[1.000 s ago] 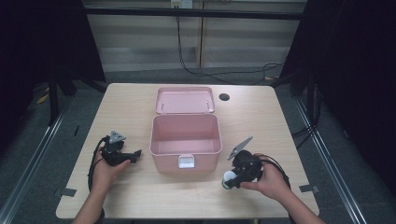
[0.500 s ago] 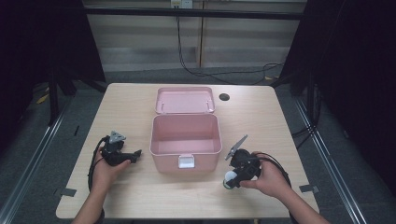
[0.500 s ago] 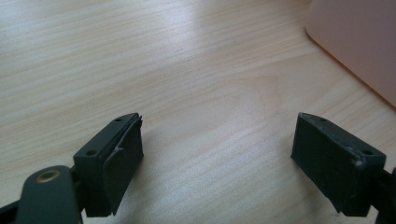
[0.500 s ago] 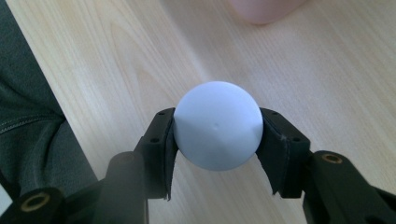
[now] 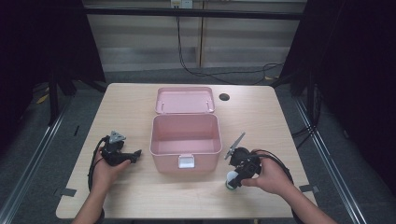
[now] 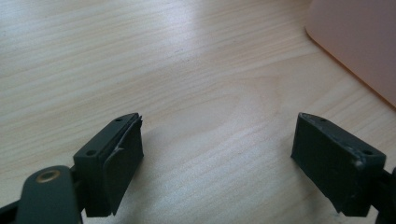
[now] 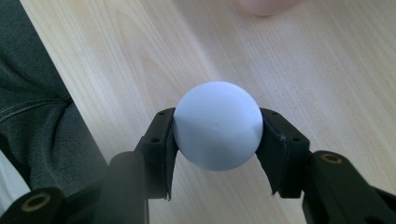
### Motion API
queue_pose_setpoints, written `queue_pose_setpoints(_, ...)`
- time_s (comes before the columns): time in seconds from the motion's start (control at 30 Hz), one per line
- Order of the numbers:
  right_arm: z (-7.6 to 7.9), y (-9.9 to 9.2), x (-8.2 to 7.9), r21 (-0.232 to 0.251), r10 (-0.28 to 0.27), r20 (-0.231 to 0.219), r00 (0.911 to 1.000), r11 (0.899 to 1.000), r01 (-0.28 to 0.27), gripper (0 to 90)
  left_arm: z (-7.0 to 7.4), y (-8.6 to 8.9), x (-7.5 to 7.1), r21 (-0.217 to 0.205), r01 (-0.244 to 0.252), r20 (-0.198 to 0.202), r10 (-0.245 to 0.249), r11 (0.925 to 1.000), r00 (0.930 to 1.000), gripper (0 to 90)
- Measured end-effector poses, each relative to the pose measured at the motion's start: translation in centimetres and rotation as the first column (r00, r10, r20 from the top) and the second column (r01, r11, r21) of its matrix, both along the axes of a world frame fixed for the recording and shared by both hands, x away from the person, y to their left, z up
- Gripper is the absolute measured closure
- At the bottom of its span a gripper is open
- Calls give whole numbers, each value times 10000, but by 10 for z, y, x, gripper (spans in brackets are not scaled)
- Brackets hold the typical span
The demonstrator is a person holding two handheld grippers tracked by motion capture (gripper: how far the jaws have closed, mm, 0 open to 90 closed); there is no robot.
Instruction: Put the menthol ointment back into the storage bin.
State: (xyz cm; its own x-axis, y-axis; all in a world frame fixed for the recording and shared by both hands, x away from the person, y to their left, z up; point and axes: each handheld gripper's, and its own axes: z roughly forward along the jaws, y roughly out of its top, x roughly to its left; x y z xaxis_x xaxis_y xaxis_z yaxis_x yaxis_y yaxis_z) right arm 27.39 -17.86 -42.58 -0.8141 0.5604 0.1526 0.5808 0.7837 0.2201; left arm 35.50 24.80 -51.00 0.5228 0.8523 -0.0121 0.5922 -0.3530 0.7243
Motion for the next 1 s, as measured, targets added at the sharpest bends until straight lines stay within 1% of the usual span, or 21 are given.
queue_pose_setpoints(0.07, 2, -1, 1, 68, -50, -74, 10000, 10000, 51, 505, 0, 0, 0, -13, -11, 5, 11, 10000, 10000, 159)
queue_pose_setpoints(0.13, 3, -2, 2, 2, 8, -35, 10000, 10000, -8, 505, 0, 0, 0, -12, -8, 2, 8, 10000, 10000, 159)
queue_pose_setpoints(0.2, 4, -2, 3, 2, 4, -98, 10000, 10000, -4, 506, 0, 0, 0, -13, -9, 4, 9, 10000, 10000, 159)
queue_pose_setpoints(0.23, 6, -2, 3, -59, -61, -206, 9998, 10000, 59, 506, 0, 0, 0, -2, 0, 1, 0, 10000, 10000, 159)
queue_pose_setpoints(0.33, 6, -2, 3, -31, -24, -182, 9998, 10000, 23, 506, 0, 0, 0, 0, 1, 0, -1, 10000, 10000, 159)
queue_pose_setpoints(0.4, 7, -2, 4, -103, 46, -190, 9998, 9999, -48, 506, 0, 0, 0, -3, -1, 1, 1, 10000, 10000, 159)
queue_pose_setpoints(0.47, 9, -2, 4, -119, -24, -314, 9995, 9999, 20, 506, 0, 0, 0, -2, 2, -1, -2, 10000, 10000, 159)
queue_pose_setpoints(0.6, 11, -4, 5, -146, 35, -279, 9996, 9999, -39, 506, 0, 0, 0, 0, 1, -1, -1, 10000, 10000, 159)
queue_pose_setpoints(0.67, 14, -4, 6, -166, -31, -272, 9996, 9999, 27, 506, 0, 0, 0, -7, 0, -3, 0, 10000, 10000, 159)
queue_pose_setpoints(0.7, 15, -5, 7, -199, 29, -264, 9996, 9998, -35, 506, 0, 0, 0, 0, 2, -1, -2, 10000, 10000, 159)
queue_pose_setpoints(0.77, 17, -5, 7, -151, -28, -275, 9996, 9999, 24, 506, 0, 0, 0, -1, 2, -3, -2, 10000, 10000, 159)
queue_pose_setpoints(0.8, 21, -6, 8, -114, -59, -262, 9996, 9999, 56, 506, 0, 0, 0, 0, 3, -1, -3, 10000, 10000, 159)
queue_pose_setpoints(0.9, 26, -7, 10, 21, -105, -238, 9997, 9999, 106, 506, 0, 0, 0, -2, 0, -2, 0, 10000, 10000, 159)
queue_pose_setpoints(0.97, 29, -7, 11, 15, -203, -294, 9994, 9998, 204, 506, 0, 0, 0, -3, 0, 0, 0, 10000, 10000, 159)
queue_pose_setpoints(1.0, 31, -8, 12, 27, -156, -278, 9995, 9999, 157, 506, 0, 0, 0, -3, 1, -3, -1, 10000, 10000, 159)
